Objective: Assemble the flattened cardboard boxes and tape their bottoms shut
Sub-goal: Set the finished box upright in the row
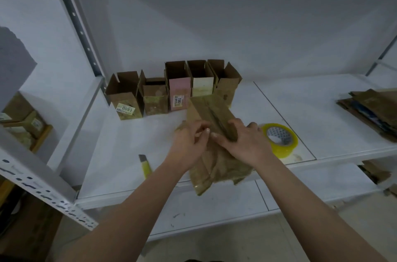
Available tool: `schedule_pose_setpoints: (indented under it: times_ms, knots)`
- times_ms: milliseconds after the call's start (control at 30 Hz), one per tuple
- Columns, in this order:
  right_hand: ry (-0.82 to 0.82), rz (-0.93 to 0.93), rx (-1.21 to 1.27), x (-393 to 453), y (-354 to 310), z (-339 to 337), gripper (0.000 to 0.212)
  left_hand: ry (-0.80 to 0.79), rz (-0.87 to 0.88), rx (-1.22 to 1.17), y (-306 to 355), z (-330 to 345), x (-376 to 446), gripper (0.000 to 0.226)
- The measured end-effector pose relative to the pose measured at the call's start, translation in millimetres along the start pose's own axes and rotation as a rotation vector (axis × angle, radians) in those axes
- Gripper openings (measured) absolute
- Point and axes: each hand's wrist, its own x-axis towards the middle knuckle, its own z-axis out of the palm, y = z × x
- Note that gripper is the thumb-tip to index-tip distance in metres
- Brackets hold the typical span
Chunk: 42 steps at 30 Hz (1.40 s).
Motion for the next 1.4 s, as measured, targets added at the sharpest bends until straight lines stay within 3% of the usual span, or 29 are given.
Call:
schedule_pose_setpoints:
  times_ms: [133, 233, 367, 533, 600, 967, 1100, 1267, 1400]
  knots:
    - [-0.104, -0.082, 0.162, -3.0, 3.0, 7.0, 0.046, -0.047, -0.050, 0.026, -15.9, 3.1, -1.1, 0.028]
    - [-0.136, -0.137, 0.240, -3.3, 13.9, 11.7, 0.041, -0.058, -0.056, 0.083, -31.5, 3.4, -4.7, 0.030]
    - [-0.243, -0.179, 0.379, -8.2, 31.5, 17.4, 0.064, -0.137, -0.075, 0.079, -41.0, 6.9, -13.2, 0.042]
    - [-0.301, -0.260, 0.477, -14.9, 55.8, 32.0, 0.092, -0.335, -0.053, 0.059, -48.3, 10.8, -27.4, 0.099]
    - [-0.257, -0.280, 0.445, -16.9, 60.9, 39.0, 0.096, -0.344, -0.042, 0.086, -50.5, 12.6, -28.5, 0.108]
    - [-0.136, -0.285, 0.092, -19.4, 50.4, 45.6, 0.091, -0.286, -0.075, 0.117, -47.8, 20.9, -39.4, 0.092]
    - [-0.110, -0.237, 0.011, -21.6, 46.2, 42.3, 0.092, -0.226, -0.107, 0.032, -43.0, 20.2, -47.2, 0.098]
    - [-0.125, -0.180, -0.032, -21.0, 39.4, 40.9, 0.092, 0.028, -0.163, 0.152, -52.1, 16.4, -67.9, 0.055]
    - [-0.138, -0.148, -0.012, -19.4, 37.1, 39.2, 0.092, 0.115, -0.165, 0.219, -52.7, 20.0, -76.1, 0.031]
